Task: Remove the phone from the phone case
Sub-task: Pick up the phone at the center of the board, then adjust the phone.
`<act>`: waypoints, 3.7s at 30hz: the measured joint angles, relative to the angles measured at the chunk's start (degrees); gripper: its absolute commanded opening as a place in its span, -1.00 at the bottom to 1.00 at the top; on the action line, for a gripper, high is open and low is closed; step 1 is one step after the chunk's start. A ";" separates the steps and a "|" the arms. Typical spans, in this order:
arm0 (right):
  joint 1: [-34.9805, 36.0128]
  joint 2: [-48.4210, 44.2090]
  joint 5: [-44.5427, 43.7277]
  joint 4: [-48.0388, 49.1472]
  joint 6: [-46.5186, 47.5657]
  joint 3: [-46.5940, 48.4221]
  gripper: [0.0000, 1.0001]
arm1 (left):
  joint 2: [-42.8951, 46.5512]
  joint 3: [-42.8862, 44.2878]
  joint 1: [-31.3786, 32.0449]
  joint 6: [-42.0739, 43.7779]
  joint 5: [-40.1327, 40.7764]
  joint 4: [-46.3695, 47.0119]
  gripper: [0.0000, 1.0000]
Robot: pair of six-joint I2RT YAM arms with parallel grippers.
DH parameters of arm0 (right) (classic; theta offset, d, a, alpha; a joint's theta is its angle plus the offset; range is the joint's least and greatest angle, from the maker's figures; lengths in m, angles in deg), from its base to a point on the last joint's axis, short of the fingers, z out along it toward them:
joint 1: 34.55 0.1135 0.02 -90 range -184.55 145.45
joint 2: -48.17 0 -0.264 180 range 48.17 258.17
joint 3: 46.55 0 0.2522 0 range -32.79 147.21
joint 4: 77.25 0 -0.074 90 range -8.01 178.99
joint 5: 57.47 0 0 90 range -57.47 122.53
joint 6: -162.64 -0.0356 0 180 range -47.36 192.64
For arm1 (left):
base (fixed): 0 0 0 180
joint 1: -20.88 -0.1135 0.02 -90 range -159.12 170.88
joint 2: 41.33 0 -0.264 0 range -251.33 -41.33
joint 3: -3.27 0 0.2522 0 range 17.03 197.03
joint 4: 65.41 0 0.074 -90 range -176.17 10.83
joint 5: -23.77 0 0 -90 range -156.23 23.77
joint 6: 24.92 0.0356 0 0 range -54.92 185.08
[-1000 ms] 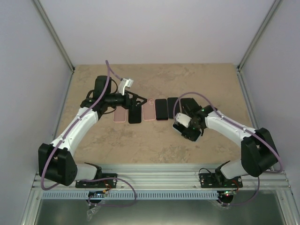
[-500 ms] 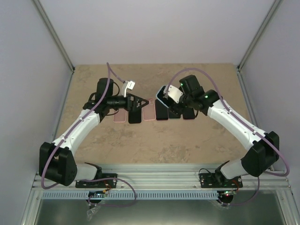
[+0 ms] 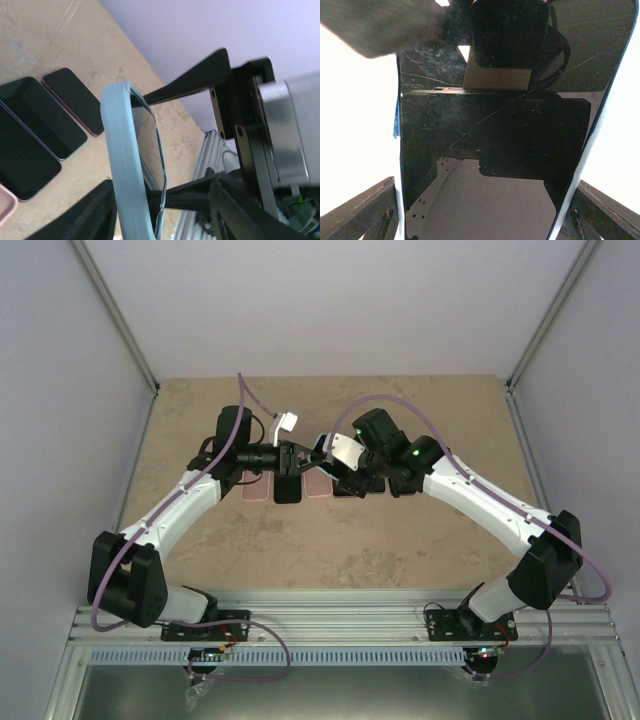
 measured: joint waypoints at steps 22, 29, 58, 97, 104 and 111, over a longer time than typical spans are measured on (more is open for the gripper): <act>1.44 -2.67 1.25 -1.03 0.15 -0.20 0.95 | -1.20 0.92 -0.17 1.42 -0.28 -2.73 -1.00; -6.01 -9.22 19.98 -4.70 -0.09 -1.22 0.95 | 0.22 1.73 -0.11 14.84 -4.02 -13.40 -1.00; -10.67 -5.75 54.66 -4.44 -10.91 -8.79 -0.50 | 3.32 6.14 4.04 33.27 -10.60 -28.44 -1.00; -14.84 -10.14 64.19 -5.20 -6.78 -10.95 -0.99 | 9.68 5.88 0.42 34.80 -14.38 -28.72 -0.05; -14.84 -9.29 64.67 -5.20 -6.99 -10.95 -0.99 | 9.25 5.88 1.66 34.21 -14.19 -28.04 -0.22; -14.84 -9.25 66.03 -5.18 -7.02 -10.95 -0.99 | 9.16 4.90 2.34 32.54 -13.20 -26.08 -0.39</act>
